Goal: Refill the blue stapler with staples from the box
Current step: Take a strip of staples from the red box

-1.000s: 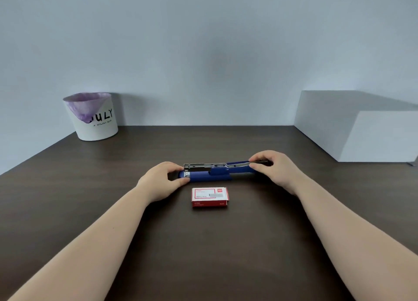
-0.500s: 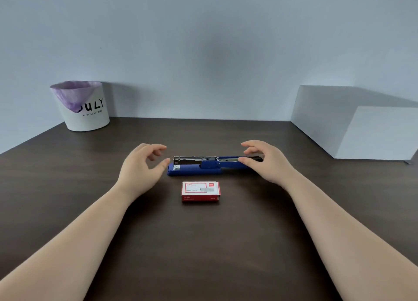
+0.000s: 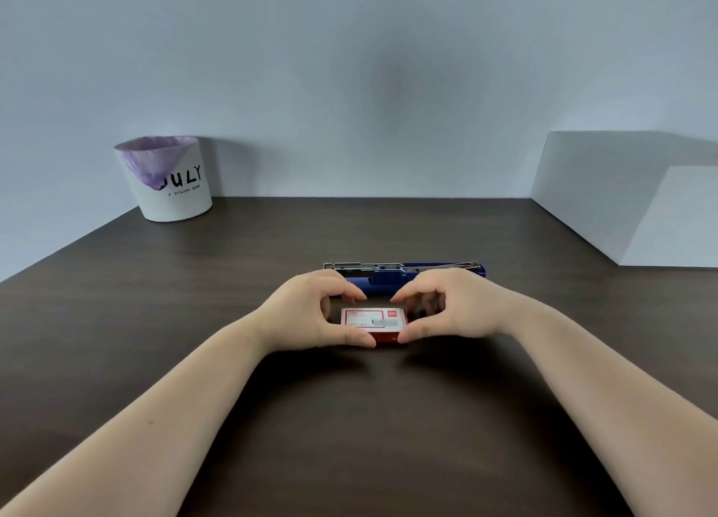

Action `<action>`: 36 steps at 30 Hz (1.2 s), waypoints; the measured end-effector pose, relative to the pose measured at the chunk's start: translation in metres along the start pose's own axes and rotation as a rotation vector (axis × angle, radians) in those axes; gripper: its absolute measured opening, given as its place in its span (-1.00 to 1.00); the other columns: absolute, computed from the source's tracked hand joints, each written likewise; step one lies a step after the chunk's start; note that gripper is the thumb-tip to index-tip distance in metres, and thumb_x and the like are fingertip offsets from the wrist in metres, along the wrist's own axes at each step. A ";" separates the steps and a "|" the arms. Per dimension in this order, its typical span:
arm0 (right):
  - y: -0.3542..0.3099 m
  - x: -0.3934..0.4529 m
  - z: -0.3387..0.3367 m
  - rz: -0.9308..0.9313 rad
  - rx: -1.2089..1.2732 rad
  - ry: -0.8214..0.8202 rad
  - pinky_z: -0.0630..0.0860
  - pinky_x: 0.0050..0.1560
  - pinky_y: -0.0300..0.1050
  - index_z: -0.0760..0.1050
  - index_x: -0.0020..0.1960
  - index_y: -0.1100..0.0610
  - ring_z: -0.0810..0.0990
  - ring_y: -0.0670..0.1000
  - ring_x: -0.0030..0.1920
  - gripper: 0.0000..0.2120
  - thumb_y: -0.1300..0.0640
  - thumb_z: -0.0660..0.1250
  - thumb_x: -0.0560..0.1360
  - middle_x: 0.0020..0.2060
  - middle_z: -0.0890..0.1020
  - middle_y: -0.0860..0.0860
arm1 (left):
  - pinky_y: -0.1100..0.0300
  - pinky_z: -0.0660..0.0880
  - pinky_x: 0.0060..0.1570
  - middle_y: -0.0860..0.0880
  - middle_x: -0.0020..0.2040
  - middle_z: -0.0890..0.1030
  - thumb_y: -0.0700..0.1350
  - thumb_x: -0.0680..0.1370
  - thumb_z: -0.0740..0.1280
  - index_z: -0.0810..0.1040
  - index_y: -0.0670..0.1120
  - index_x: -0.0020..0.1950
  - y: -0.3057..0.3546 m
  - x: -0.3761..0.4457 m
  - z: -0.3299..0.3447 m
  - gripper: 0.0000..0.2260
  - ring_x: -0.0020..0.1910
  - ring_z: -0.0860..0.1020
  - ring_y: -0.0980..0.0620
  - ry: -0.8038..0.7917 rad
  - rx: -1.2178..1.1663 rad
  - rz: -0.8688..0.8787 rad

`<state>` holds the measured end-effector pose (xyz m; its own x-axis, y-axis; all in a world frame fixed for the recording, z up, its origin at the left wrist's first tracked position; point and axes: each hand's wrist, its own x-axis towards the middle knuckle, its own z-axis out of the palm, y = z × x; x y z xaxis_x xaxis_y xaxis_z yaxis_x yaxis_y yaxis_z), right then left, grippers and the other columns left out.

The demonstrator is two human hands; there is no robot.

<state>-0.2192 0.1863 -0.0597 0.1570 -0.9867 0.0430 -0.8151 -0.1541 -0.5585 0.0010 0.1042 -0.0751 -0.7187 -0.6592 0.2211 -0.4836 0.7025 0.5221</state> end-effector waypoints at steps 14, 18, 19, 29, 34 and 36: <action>0.007 0.000 0.002 -0.020 -0.012 0.083 0.42 -0.31 -0.41 0.50 -0.05 -0.05 0.46 -0.22 -0.37 -0.74 0.03 0.50 0.32 -0.28 0.53 -0.18 | 0.29 0.49 -0.12 0.06 -0.06 0.58 0.07 0.27 0.54 0.61 0.02 -0.01 -0.006 0.003 -0.001 -0.65 -0.11 0.54 0.09 0.093 0.037 0.041; 0.013 -0.005 -0.005 0.015 0.000 0.112 0.43 -0.34 -0.40 0.46 -0.08 0.01 0.43 -0.21 -0.41 -0.75 0.15 0.48 0.32 -0.30 0.51 -0.13 | 0.32 0.50 -0.15 0.10 -0.04 0.55 0.09 0.26 0.53 0.58 0.04 0.00 -0.010 0.003 -0.005 -0.63 -0.14 0.55 0.08 0.123 0.047 0.057; 0.014 -0.005 -0.006 0.023 -0.007 0.108 0.42 -0.35 -0.41 0.46 -0.08 0.02 0.43 -0.21 -0.41 -0.75 0.16 0.47 0.31 -0.31 0.51 -0.13 | 0.34 0.49 -0.14 0.11 -0.05 0.55 0.12 0.24 0.51 0.58 0.05 0.00 -0.011 0.003 -0.006 -0.62 -0.12 0.54 0.10 0.125 0.054 0.058; 0.011 -0.009 -0.014 0.006 -0.046 0.233 0.44 -0.22 -0.23 0.53 0.02 -0.08 0.41 -0.12 -0.36 -0.72 -0.06 0.47 0.34 -0.22 0.58 -0.02 | 0.38 0.47 -0.15 0.14 -0.06 0.55 0.15 0.24 0.50 0.60 0.07 0.02 -0.012 0.004 -0.007 -0.60 -0.08 0.52 0.12 0.106 0.077 0.045; 0.001 -0.009 -0.013 -0.128 -0.250 0.248 0.32 -0.23 -0.36 0.61 -0.04 -0.01 0.42 -0.13 -0.31 -0.86 0.17 0.38 0.43 -0.29 0.49 -0.16 | 0.40 0.45 -0.17 0.12 -0.06 0.55 0.08 0.28 0.53 0.61 0.04 0.03 -0.012 0.003 -0.007 -0.64 -0.13 0.54 0.12 0.107 0.082 0.041; 0.002 -0.007 -0.009 -0.123 -0.285 0.186 0.35 -0.19 -0.33 0.62 -0.02 -0.02 0.45 -0.13 -0.28 -0.80 0.22 0.34 0.43 -0.21 0.54 -0.11 | 0.43 0.44 -0.17 0.12 -0.06 0.56 0.09 0.28 0.53 0.61 0.04 0.04 -0.012 0.003 -0.007 -0.63 -0.13 0.53 0.14 0.106 0.083 0.039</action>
<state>-0.2268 0.1922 -0.0537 0.1805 -0.9486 0.2600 -0.9235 -0.2545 -0.2872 0.0079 0.0917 -0.0747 -0.6832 -0.6524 0.3282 -0.4991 0.7452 0.4424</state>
